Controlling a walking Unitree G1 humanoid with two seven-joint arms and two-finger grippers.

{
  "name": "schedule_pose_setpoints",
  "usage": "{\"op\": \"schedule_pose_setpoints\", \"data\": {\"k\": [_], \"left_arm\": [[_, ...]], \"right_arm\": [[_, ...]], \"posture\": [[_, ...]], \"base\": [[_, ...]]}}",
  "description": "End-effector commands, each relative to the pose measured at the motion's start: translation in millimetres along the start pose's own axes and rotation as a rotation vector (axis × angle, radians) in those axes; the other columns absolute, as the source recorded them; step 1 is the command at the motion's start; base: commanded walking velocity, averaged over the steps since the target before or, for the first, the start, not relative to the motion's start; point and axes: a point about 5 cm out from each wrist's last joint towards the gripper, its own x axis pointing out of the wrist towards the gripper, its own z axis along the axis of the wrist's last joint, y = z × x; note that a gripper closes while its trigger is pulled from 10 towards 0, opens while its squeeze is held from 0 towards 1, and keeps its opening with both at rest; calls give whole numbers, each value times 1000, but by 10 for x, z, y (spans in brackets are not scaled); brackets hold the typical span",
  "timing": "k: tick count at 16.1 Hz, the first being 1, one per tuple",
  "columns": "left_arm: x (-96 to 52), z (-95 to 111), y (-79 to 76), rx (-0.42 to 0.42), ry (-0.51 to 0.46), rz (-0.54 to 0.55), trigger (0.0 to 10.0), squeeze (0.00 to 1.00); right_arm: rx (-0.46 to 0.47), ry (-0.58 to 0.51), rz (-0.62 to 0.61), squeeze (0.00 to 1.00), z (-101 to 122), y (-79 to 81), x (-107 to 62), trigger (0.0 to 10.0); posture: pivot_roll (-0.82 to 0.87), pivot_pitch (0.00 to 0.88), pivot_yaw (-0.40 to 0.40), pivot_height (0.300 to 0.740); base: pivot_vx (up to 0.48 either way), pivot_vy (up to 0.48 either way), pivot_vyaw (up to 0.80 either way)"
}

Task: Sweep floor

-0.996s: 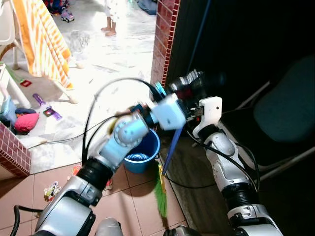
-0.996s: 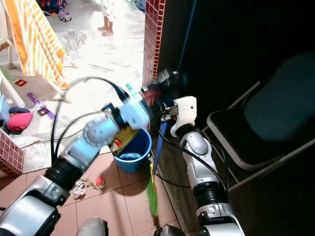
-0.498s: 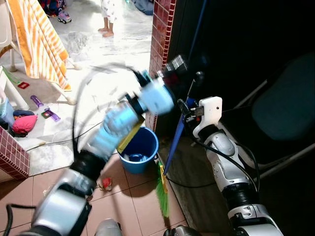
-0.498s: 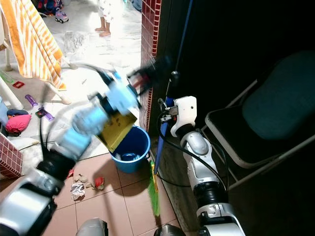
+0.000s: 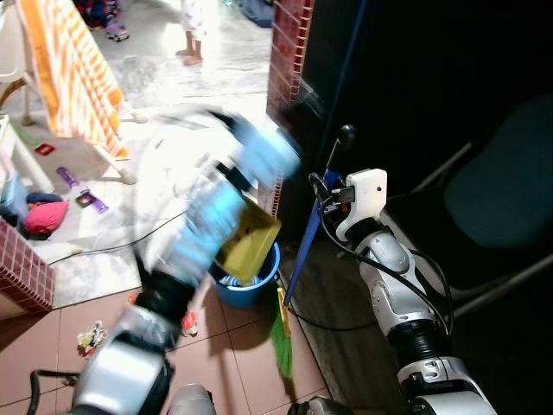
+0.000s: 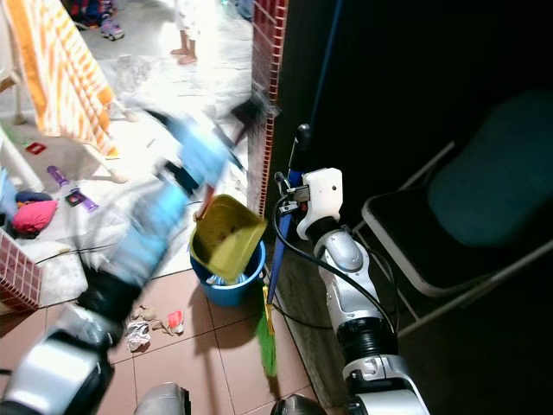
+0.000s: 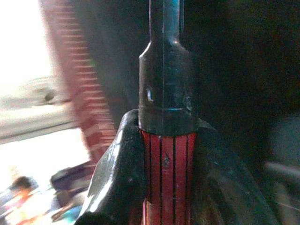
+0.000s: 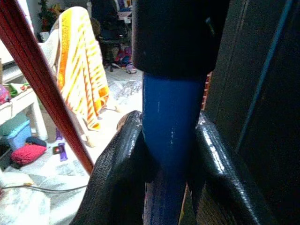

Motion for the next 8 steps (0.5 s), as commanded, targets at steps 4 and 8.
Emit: {"op": "schedule_pose_setpoints", "data": {"k": [4,8], "left_arm": [[227,435,857,-41,-100,390,10000,0],[134,517,1211,87,-14,526,10000,0]], "right_arm": [[-19,-41,-10,0,80,-21,46,10000],[-25,-28,-1,0,50,-11,48,10000]], "posture": [[-17,0,-72,740],[3,0,-85,740]], "base": [[0,0,0],[0,0,0]]}}
